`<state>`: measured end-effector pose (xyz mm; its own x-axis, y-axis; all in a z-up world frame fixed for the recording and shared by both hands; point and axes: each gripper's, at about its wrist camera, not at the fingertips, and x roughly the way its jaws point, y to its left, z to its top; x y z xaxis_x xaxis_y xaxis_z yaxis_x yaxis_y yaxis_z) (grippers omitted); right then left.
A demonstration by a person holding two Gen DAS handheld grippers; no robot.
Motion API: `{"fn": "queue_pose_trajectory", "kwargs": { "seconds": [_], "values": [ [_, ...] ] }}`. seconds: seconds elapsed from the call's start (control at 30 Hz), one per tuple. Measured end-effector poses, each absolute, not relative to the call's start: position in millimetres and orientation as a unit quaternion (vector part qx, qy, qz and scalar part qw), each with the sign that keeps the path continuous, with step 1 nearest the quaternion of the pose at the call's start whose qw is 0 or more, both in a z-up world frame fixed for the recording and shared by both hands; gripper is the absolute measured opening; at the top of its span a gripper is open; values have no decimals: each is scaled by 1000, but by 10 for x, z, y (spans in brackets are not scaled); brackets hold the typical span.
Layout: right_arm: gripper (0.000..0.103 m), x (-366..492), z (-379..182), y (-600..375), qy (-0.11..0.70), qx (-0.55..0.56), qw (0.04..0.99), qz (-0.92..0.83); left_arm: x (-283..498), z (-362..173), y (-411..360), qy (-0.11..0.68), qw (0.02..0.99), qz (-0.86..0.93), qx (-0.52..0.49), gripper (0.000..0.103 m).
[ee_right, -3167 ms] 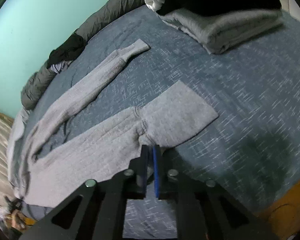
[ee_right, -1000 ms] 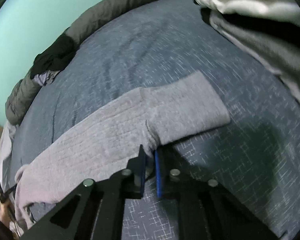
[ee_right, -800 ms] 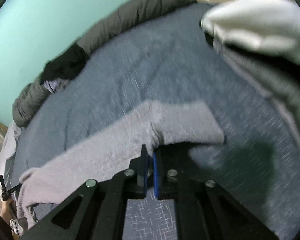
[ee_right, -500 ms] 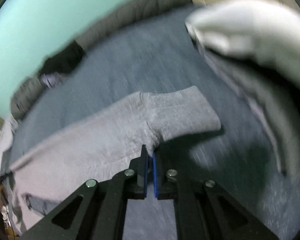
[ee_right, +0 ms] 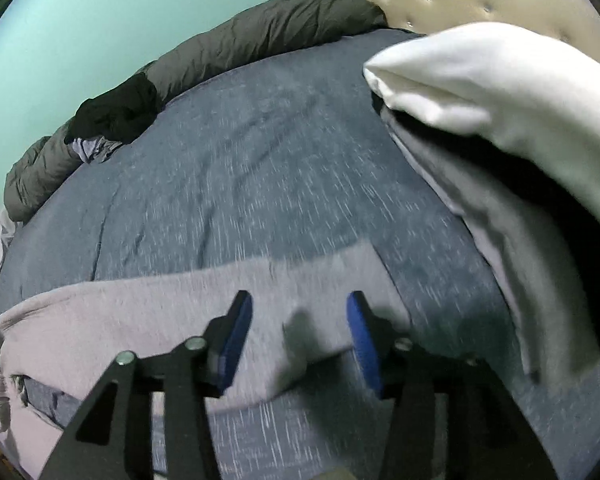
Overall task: Fold clothes
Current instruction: 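Grasp the hoodie edge with the right tool while the left tool grasps the hem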
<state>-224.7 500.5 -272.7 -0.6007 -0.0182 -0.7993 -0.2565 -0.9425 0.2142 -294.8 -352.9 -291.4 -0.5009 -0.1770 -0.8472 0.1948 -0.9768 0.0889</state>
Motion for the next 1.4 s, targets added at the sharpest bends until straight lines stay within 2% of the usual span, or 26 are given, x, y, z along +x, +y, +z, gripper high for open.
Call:
{"fn": "queue_pose_trajectory", "kwargs": {
  "seconds": [0.07, 0.17, 0.27, 0.33, 0.43, 0.53, 0.73, 0.87, 0.97, 1.1, 1.2, 1.3, 1.4],
  "values": [
    [61, -2417, -2833, 4965, 146, -469, 67, 868, -2882, -2932, -3611, 14, 117, -864, 490, 36],
    [62, -2548, -3065, 4926, 120, -509, 89, 848, -2766, -2949, -3740, 21, 130, -859, 495, 38],
    [57, -2583, -3193, 4822, 80, -521, 108, 843, -2652, -2991, -3918, 33, 143, -854, 500, 42],
    [28, -2561, -3189, 4701, 56, -515, 103, 849, -2574, -3013, -4050, 34, 154, -849, 504, 43],
    [13, -2557, -3174, 4512, 15, -514, 100, 852, -2456, -3050, -4275, 47, 170, -842, 510, 44],
    [10, -2508, -3072, 4524, 25, -494, 107, 862, -2347, -3042, -4425, 69, 170, -846, 501, 44],
    [9, -2529, -2670, 4521, 26, -433, 124, 892, -2301, -3085, -4440, 115, 106, -853, 497, 44],
    [10, -2653, -2712, 4546, 26, -443, 139, 885, -2316, -3177, -4400, 118, 103, -851, 501, 45],
    [16, -2689, -2856, 4556, 21, -486, 159, 859, -2319, -3199, -4407, 123, 107, -851, 499, 45],
    [20, -2548, -2777, 4407, 4, -463, 175, 869, -2302, -3192, -4406, 132, 104, -850, 499, 45],
    [22, -2338, -2621, 4243, 23, -428, 173, 887, -2324, -3210, -4405, 141, 100, -848, 502, 45],
    [24, -2068, -2473, 4009, 89, -401, 136, 902, -2337, -3233, -4383, 156, 89, -848, 499, 45],
    [32, -1957, -2422, 3656, 166, -383, 78, 905, -2361, -3266, -4306, 157, 84, -847, 501, 44]
  ]
}}
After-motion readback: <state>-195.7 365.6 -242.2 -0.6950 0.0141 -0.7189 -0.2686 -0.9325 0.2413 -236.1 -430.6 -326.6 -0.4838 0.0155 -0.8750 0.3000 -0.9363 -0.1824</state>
